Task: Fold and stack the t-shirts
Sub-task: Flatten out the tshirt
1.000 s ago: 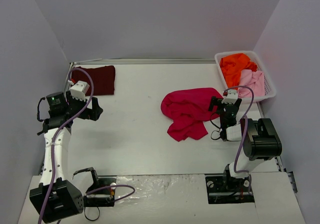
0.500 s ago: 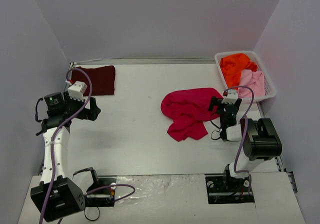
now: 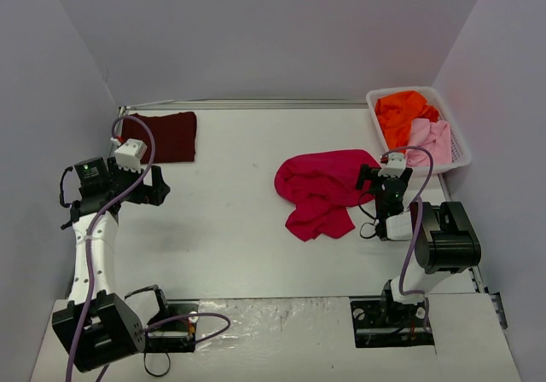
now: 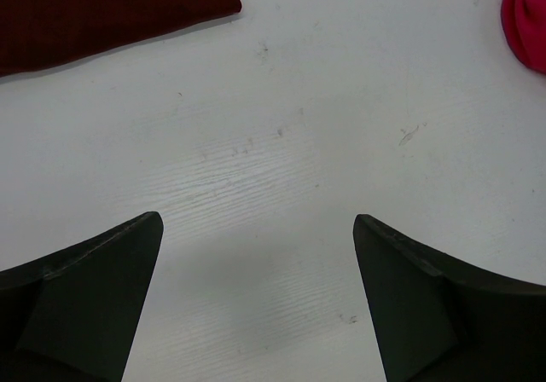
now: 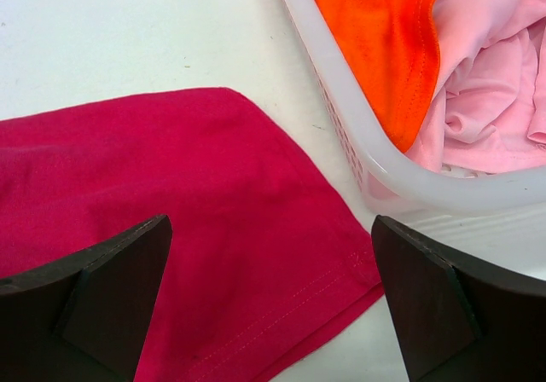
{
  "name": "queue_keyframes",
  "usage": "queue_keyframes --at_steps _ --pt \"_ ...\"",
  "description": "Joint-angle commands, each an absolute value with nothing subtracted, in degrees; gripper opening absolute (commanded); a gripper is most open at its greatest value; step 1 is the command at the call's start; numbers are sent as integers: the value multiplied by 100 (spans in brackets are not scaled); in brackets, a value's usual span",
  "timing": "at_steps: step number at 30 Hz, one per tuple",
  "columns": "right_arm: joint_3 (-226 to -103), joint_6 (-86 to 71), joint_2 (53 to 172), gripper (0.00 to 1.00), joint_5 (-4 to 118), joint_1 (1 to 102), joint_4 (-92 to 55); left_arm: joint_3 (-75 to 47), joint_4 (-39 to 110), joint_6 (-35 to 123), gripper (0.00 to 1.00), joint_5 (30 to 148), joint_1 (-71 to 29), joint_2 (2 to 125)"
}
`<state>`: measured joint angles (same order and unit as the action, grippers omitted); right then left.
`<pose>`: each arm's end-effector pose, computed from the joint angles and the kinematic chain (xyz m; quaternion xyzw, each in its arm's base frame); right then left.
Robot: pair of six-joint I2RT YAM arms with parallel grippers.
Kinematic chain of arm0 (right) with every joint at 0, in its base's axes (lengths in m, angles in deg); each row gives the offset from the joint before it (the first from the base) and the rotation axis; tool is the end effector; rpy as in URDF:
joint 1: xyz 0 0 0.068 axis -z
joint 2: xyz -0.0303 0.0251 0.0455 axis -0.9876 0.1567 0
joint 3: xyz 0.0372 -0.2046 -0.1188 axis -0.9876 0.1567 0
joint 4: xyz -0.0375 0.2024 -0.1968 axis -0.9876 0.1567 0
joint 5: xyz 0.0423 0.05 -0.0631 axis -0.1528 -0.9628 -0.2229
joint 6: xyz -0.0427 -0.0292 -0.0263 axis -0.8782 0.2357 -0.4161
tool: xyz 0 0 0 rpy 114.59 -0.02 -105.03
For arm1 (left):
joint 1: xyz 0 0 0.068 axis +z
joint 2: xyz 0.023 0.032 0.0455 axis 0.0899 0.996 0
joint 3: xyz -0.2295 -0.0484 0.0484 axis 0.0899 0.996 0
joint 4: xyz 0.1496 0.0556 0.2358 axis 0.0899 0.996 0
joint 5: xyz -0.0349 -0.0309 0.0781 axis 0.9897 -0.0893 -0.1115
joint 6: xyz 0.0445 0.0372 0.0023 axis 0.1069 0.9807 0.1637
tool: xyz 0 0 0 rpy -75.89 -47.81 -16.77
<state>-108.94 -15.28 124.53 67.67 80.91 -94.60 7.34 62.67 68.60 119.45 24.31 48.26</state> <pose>0.2828 -0.0019 0.1047 0.0115 0.6953 -0.0241 0.7182 0.2639 0.0640 0.2669 0.1128 0.8417 -0.1605 0.5030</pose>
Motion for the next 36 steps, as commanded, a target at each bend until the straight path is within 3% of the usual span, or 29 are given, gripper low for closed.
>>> queue_keyframes --at_steps 1,10,15,19,25,36 --pt "-10943 -1448 12435 100 6746 8072 -10065 646 6216 6968 94 12007 2493 4820" --pt "-10942 -1798 11936 100 6272 8002 -9830 699 6155 6932 94 12042 2502 4829" --pt "-11697 -1878 10628 100 5745 7949 -7328 691 6119 6924 94 12051 2502 4899" --pt "-12926 -2220 10308 100 4903 7782 -4311 664 6146 6906 94 12094 2502 4873" --pt "-15107 -3425 11431 100 4294 7299 -1045 664 6154 6888 94 12209 2502 4776" --pt "-16856 -3962 13603 98 4496 6438 94 638 6198 6853 94 12367 2493 4741"
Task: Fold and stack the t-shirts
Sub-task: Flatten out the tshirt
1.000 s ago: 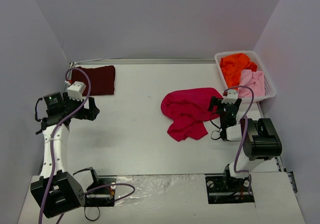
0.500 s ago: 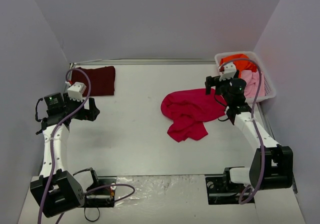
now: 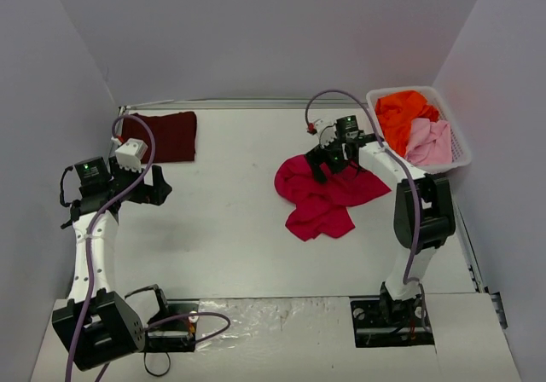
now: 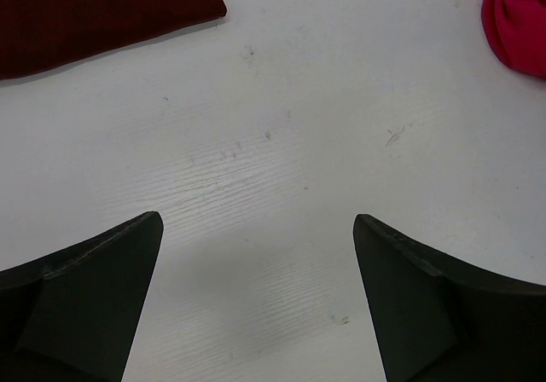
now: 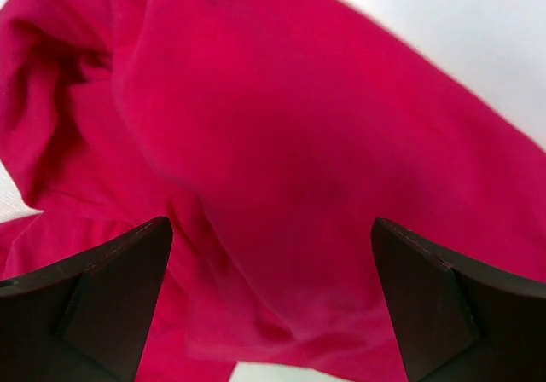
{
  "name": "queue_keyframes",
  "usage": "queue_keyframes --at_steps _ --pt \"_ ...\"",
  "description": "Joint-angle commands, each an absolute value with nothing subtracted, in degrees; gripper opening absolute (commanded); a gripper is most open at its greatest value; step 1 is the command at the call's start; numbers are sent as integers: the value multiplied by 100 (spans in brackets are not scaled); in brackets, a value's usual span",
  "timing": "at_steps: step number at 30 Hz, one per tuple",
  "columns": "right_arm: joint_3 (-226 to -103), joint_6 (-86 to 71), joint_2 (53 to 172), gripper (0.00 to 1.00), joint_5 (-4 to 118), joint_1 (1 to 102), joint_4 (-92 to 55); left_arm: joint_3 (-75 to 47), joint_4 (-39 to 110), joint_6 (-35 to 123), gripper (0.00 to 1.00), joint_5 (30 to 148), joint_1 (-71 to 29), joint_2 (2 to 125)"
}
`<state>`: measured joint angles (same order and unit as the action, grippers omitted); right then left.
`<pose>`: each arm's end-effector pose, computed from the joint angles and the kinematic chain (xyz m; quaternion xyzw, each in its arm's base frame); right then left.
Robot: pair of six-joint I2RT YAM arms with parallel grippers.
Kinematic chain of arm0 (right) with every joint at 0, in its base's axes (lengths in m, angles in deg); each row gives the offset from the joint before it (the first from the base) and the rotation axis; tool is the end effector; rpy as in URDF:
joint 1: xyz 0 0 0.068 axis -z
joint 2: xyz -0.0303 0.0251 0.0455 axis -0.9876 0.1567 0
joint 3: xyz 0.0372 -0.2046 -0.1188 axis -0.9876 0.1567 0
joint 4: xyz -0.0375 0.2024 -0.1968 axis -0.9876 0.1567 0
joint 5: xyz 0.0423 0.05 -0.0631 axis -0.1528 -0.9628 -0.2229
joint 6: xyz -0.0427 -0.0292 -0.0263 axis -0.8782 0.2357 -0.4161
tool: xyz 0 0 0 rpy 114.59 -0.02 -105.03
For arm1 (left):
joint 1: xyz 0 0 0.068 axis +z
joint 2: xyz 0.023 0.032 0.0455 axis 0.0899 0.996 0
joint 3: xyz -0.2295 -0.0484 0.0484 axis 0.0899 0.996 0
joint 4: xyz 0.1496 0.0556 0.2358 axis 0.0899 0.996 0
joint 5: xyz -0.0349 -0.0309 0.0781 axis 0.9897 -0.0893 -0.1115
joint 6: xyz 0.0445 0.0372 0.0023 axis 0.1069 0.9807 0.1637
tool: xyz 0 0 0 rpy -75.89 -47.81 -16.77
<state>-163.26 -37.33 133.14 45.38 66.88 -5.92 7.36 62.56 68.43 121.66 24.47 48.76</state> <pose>0.4035 0.1155 0.1907 -0.3523 0.8282 0.1204 0.4189 0.2647 0.0638 0.2654 0.1179 0.8382 -0.1782 0.5018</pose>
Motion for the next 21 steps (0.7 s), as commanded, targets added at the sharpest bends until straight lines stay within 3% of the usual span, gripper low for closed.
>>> queue_keyframes --at_steps 1,4,5,7,8,10,21 --pt "-16893 -3971 13813 97 4496 6376 112 638 6198 6845 94 12367 2502 4732" --pt "-17024 -3944 14121 84 4618 6139 112 646 6198 6871 94 12367 2493 4714" --pt "-17060 -3936 14184 65 4653 6086 121 646 6190 6871 94 12367 2493 4723" --pt "-17174 -3874 14254 38 4811 5945 139 646 6189 6871 94 12385 2493 4732" --pt "-17209 -3857 14255 14 4873 5910 139 646 6189 6871 94 12385 2493 4732" --pt "-17332 -3778 14159 0 5022 5814 147 646 6190 6871 94 12402 2493 4723" --pt "-19730 -3769 13140 0 4303 4900 2282 620 6225 6853 94 12455 2493 4688"
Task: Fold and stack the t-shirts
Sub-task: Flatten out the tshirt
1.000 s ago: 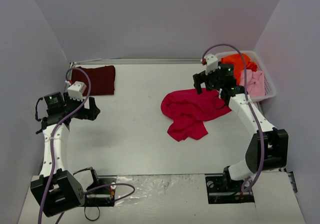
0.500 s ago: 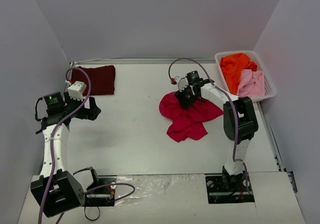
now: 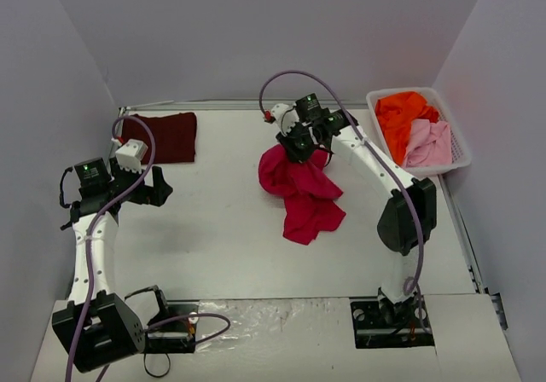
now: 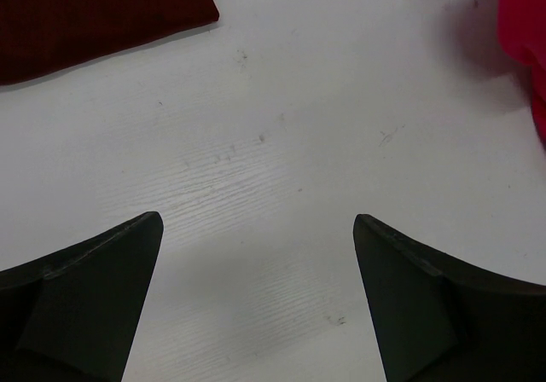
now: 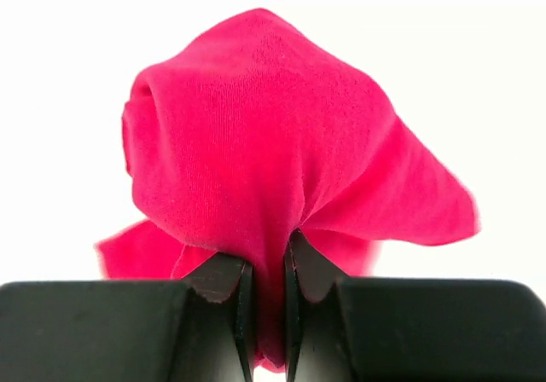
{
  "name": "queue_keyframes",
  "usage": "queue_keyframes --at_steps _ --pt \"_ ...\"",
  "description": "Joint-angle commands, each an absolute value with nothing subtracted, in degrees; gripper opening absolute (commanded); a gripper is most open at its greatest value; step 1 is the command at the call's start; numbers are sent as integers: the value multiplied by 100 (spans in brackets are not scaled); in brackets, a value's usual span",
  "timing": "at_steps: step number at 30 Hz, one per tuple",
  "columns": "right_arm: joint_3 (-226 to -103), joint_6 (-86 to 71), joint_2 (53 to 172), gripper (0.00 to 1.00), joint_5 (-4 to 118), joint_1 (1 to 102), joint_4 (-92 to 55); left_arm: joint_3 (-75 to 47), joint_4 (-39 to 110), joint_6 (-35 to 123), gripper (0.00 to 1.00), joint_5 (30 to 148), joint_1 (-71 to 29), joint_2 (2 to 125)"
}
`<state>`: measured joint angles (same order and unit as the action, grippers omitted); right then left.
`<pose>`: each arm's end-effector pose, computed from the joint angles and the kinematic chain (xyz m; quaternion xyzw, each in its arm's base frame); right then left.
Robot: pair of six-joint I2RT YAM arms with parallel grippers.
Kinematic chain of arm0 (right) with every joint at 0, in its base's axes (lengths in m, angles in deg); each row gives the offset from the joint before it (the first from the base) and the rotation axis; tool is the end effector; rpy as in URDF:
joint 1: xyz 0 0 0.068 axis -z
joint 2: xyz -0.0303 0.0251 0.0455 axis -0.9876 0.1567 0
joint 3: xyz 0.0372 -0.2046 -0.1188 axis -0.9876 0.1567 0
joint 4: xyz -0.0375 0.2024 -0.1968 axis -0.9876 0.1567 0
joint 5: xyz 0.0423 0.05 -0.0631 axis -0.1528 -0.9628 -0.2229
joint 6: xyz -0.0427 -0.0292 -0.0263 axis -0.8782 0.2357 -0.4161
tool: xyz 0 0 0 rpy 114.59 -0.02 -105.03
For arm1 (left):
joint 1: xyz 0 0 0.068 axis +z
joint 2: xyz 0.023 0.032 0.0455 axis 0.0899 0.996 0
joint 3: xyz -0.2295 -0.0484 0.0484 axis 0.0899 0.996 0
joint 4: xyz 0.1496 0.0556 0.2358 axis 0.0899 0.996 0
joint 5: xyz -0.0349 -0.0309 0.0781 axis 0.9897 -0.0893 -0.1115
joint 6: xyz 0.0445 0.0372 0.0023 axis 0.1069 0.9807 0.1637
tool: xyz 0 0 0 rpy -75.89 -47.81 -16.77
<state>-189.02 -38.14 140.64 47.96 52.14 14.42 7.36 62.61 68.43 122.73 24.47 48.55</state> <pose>0.3932 0.2301 0.2663 -0.4554 0.7875 0.1506 0.3871 0.2639 0.0629 0.2665 0.1226 0.8348 -0.1855 0.5036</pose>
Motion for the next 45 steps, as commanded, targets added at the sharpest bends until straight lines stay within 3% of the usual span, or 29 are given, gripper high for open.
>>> queue_keyframes --at_steps 1,7,13,15,17,19,22,38,45 --pt "-19915 -3742 13086 0 4172 4882 2388 620 6225 6845 94 12464 2493 4662" --pt "-20497 -3505 12831 0 3898 5557 2415 603 6251 6836 94 12508 2493 4609" --pt "-19718 -3557 13594 0 3880 6726 2178 585 6312 6871 94 12630 2493 4626" --pt "-19435 -3619 14102 12 3932 6902 2134 585 6321 6880 94 12631 2493 4635" --pt "-19188 -3707 14499 44 4064 6991 2116 576 6321 6880 94 12648 2493 4653" --pt "-19082 -3724 14913 68 4170 7104 2081 585 6339 6897 94 12648 2484 4679" --pt "-18889 -3812 14967 74 4162 7202 1967 585 6356 6906 94 12648 2476 4723" --pt "-17650 -4488 12894 75 3810 6992 2072 541 6383 6941 94 12464 2344 4793" --pt "-16991 -4902 12585 73 4073 5658 1960 532 6356 6941 94 12454 2352 4705"
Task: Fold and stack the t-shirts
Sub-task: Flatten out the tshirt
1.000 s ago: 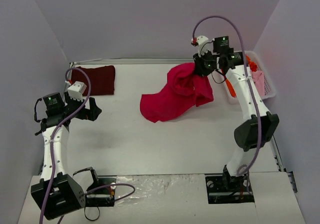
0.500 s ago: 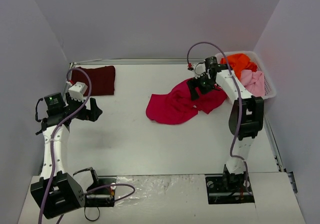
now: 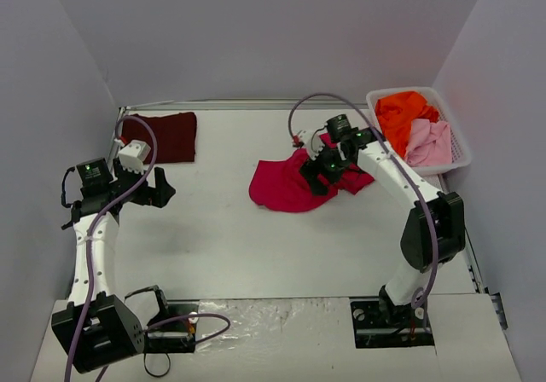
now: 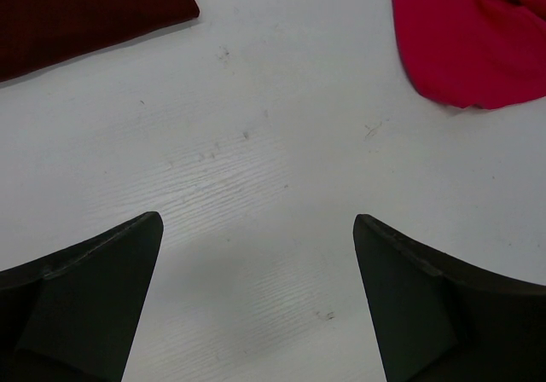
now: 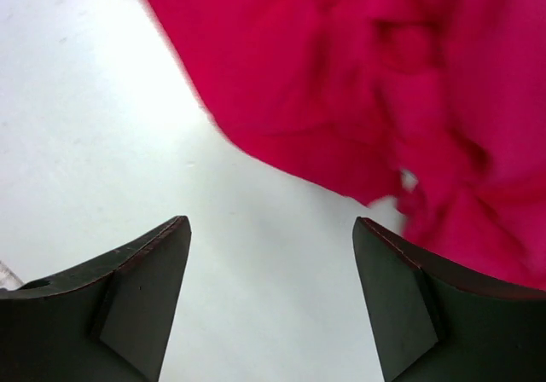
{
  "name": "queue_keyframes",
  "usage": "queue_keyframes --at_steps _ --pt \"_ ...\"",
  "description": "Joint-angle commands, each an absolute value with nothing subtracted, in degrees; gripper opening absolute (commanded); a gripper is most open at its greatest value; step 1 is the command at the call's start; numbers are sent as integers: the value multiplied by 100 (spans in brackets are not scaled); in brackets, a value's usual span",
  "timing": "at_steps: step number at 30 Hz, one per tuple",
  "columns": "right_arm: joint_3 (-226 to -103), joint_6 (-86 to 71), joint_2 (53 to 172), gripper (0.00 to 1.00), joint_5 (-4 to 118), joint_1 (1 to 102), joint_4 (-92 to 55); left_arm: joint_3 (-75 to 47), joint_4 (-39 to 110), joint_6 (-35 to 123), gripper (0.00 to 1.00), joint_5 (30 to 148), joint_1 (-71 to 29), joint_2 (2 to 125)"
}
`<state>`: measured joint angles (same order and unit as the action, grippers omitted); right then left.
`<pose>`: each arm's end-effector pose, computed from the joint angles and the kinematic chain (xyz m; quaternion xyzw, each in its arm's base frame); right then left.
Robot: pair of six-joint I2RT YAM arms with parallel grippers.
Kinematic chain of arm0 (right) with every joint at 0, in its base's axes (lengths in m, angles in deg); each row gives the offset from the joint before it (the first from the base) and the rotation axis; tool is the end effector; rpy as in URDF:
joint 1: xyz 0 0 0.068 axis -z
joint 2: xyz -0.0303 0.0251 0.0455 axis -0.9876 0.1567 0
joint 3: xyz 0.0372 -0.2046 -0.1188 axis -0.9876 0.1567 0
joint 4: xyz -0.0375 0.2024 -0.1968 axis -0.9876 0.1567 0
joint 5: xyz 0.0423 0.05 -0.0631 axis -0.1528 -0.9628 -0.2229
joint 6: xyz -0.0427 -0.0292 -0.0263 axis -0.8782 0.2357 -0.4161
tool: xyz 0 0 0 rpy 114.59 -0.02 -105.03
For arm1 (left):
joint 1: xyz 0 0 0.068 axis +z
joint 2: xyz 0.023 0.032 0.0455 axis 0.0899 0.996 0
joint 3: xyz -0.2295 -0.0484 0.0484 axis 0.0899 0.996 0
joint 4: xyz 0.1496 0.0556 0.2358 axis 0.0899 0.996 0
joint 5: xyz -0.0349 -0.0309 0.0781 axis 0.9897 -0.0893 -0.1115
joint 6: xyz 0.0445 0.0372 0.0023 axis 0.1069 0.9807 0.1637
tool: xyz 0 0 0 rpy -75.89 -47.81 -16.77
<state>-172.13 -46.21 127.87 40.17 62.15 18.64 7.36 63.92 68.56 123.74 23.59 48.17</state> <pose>0.3661 0.1430 0.2483 -0.4593 0.8031 0.1625 0.3430 0.2624 0.0574 0.2665 0.1311 0.8344 -0.1994 0.4968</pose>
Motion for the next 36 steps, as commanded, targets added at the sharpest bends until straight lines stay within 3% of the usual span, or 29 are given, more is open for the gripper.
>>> queue_keyframes --at_steps 1,5,17,36 --pt "-16929 -4902 12567 73 4152 5533 1862 541 6356 6932 94 12490 2352 4723" --pt "-16858 -4841 12777 72 4406 4997 1554 462 6427 6889 94 12227 2370 4881" --pt "-17008 -4700 13920 47 5145 4100 1264 488 6409 6880 94 12156 2449 4916" --pt "-17411 -4683 14764 50 5427 3985 1123 523 6374 6915 94 12165 2458 4864"
